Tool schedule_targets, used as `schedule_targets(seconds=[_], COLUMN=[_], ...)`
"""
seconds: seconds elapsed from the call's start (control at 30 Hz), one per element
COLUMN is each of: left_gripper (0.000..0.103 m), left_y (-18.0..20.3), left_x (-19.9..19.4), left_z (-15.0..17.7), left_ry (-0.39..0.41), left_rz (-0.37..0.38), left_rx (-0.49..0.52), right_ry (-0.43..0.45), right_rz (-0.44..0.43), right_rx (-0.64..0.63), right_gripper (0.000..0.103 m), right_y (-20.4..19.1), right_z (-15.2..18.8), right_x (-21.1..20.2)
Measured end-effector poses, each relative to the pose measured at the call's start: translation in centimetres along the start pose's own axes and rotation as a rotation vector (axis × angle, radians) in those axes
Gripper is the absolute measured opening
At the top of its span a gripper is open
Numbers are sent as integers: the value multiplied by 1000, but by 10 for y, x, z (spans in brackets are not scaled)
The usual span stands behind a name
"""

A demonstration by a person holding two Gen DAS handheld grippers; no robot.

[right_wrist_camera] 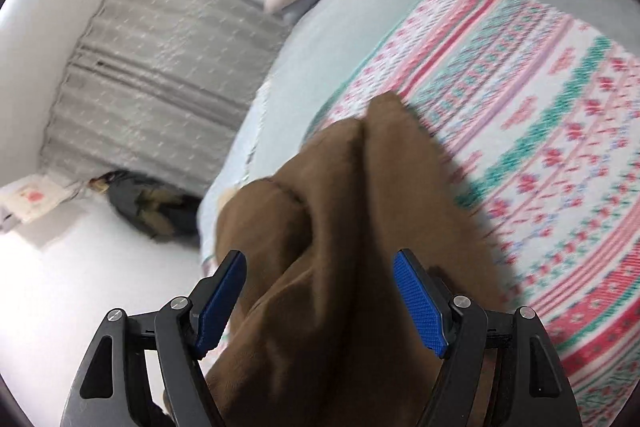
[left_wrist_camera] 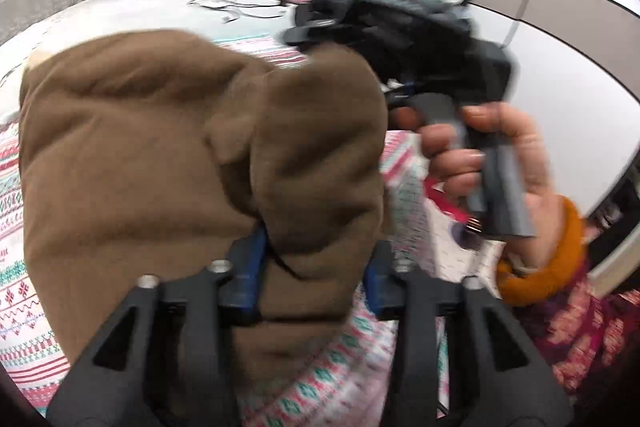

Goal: Fold large clothes

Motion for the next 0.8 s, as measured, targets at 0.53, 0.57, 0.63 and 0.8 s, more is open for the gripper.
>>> schedule_targets(seconds=[0.53, 0.57, 0.63, 0.8], left_gripper=[80, 80, 80, 80], left_y=[-61, -67, -80, -105], left_x=[-69, -65, -60, -48], left_z=[24, 24, 25, 21], left_ry=[-22, -28, -32, -32], left_rz=[-162, -178, -214, -261], left_rx=[-85, -96, -119, -199], right_ry=[-205, -222, -260, -231], right_rz=[-92, -63, -12, 24], right_rx=[-8, -38, -118, -255], right_gripper=[89, 89, 89, 30], right_y=[-20, -25, -37, -72], right_z=[4, 6, 13, 25], right_x=[54, 60, 75, 105])
Point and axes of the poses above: each gripper's, at about its wrist camera, not at the fingertips, and x roughly the way its jaws point, y to its right, z to its underside, the point moved 2 cm from there along x, roughly the way its jaws point, and after that the axes turned 3 degrees about -z, right-handed, at the moved point
